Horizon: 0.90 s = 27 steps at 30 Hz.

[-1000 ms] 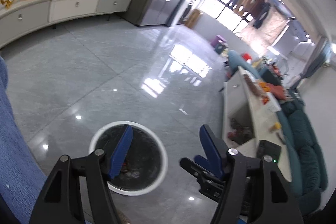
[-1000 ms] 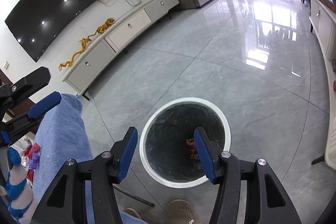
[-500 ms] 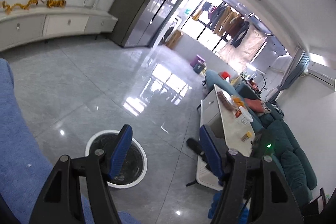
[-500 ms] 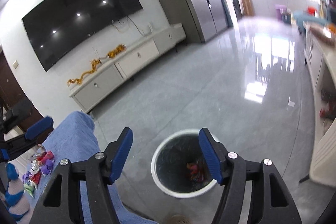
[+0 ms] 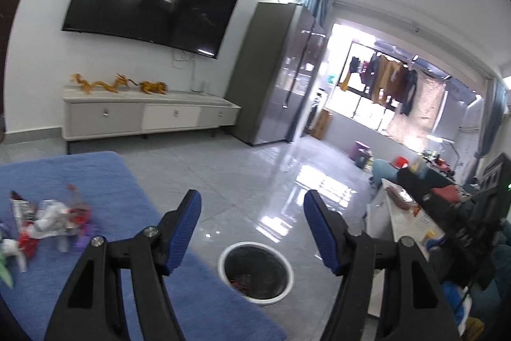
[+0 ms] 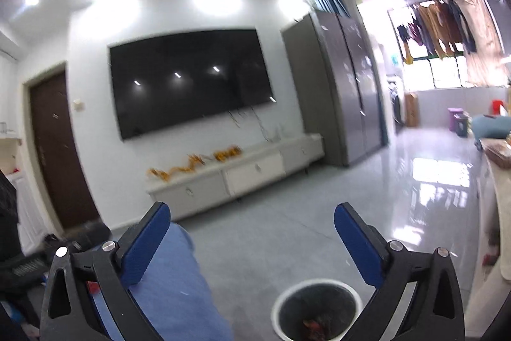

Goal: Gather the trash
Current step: 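Withdraw both open tools from the bin back toward the rug, then grasp the green tissue with the left tool while the right tool grasps the purple bag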

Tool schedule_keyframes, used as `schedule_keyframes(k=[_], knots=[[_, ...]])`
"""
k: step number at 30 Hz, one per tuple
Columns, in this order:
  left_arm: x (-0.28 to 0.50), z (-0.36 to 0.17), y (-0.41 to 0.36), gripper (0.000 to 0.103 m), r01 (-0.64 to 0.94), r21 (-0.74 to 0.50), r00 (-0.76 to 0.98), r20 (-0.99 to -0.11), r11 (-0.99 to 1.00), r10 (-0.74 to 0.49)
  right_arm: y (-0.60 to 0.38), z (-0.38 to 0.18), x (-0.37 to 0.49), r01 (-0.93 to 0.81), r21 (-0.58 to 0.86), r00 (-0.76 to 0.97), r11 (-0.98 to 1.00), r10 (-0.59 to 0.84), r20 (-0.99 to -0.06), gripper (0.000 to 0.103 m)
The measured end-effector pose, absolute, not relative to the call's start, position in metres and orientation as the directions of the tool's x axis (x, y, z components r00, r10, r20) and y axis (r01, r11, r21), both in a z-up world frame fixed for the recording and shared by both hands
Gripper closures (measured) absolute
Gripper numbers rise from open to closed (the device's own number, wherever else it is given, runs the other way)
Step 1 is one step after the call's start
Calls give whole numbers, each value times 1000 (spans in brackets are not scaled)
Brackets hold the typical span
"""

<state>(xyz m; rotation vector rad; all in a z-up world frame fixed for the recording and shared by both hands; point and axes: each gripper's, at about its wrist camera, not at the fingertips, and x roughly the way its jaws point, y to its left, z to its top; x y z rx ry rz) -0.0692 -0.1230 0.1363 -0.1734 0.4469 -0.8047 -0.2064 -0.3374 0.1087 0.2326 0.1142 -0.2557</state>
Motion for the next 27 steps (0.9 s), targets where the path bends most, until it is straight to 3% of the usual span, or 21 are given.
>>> schedule_keyframes(k=[11, 16, 20, 27], knots=[[-73, 106, 22, 38, 365, -230, 832, -354, 902, -427, -281, 115, -193, 110, 182, 989, 977, -90, -114, 0], [-52, 69, 79, 35, 224, -215, 862, -411, 951, -296, -262, 100, -157, 46, 165, 973, 985, -7, -229, 0], [-27, 28, 117, 34, 125, -228, 833, -504, 966, -227, -240, 76, -115, -21, 163, 934, 986, 77, -348, 0], [15, -16, 133, 34, 55, -231, 769, -610, 971, -189, -201, 21, -30, -135, 229, 811, 964, 241, -533, 0]])
